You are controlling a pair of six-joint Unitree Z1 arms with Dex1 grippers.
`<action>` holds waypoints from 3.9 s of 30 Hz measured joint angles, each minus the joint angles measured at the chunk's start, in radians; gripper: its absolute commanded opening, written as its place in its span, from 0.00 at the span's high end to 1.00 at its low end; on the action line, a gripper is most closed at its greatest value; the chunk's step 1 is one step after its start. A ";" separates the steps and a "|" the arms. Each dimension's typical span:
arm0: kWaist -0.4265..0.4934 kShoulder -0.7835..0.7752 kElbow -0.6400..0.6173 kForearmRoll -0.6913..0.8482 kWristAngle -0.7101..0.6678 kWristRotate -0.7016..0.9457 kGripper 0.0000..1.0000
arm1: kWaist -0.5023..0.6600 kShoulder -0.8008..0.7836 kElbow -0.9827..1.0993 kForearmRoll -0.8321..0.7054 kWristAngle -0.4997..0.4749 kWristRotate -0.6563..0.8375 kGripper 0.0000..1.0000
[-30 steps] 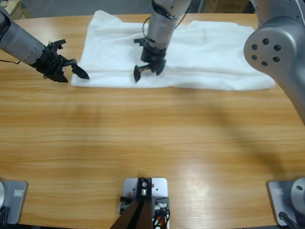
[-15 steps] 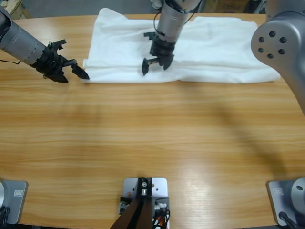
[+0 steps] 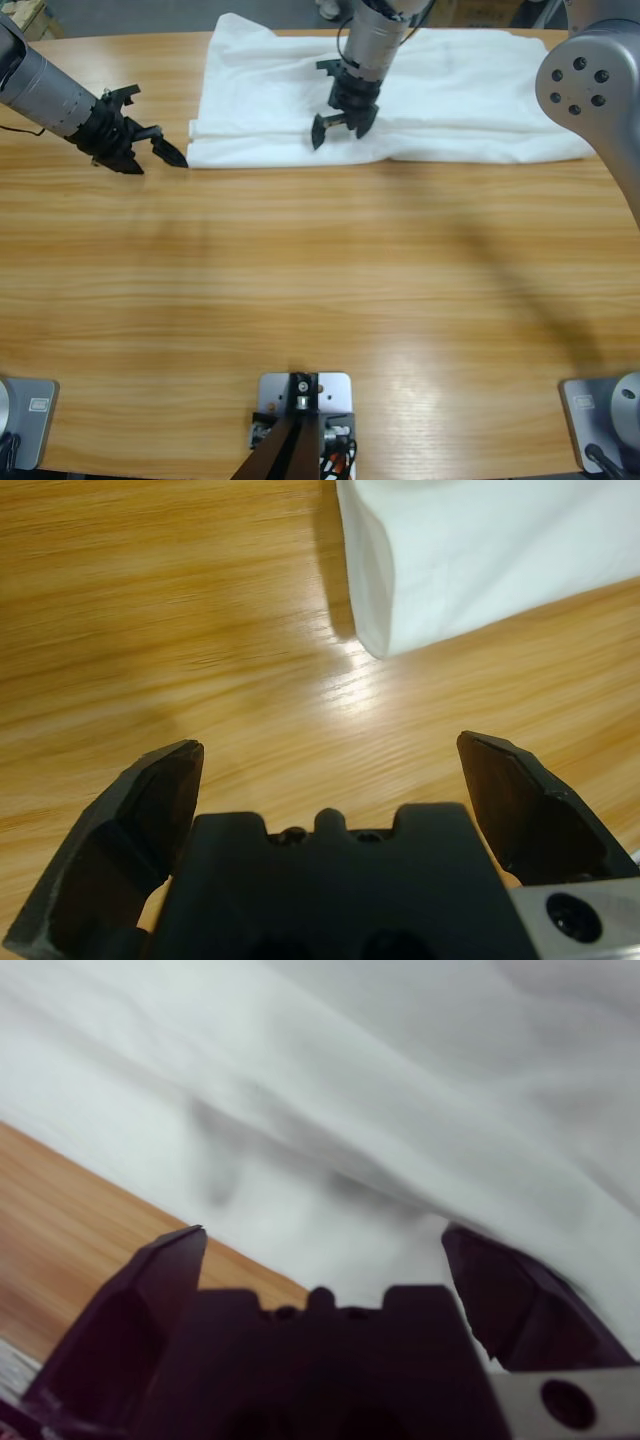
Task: Fold clothes
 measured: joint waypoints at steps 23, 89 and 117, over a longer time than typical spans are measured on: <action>0.069 -0.186 0.220 -0.146 0.008 0.005 0.00 | 0.141 -0.218 0.007 0.000 -0.336 0.068 0.00; 0.189 0.122 0.544 -1.130 -0.548 -0.412 0.40 | -0.053 -1.142 1.305 -0.374 -0.195 0.134 0.00; 0.184 0.173 0.569 -1.301 -0.569 -0.478 1.00 | -0.379 -1.267 1.531 -0.585 0.018 0.197 0.01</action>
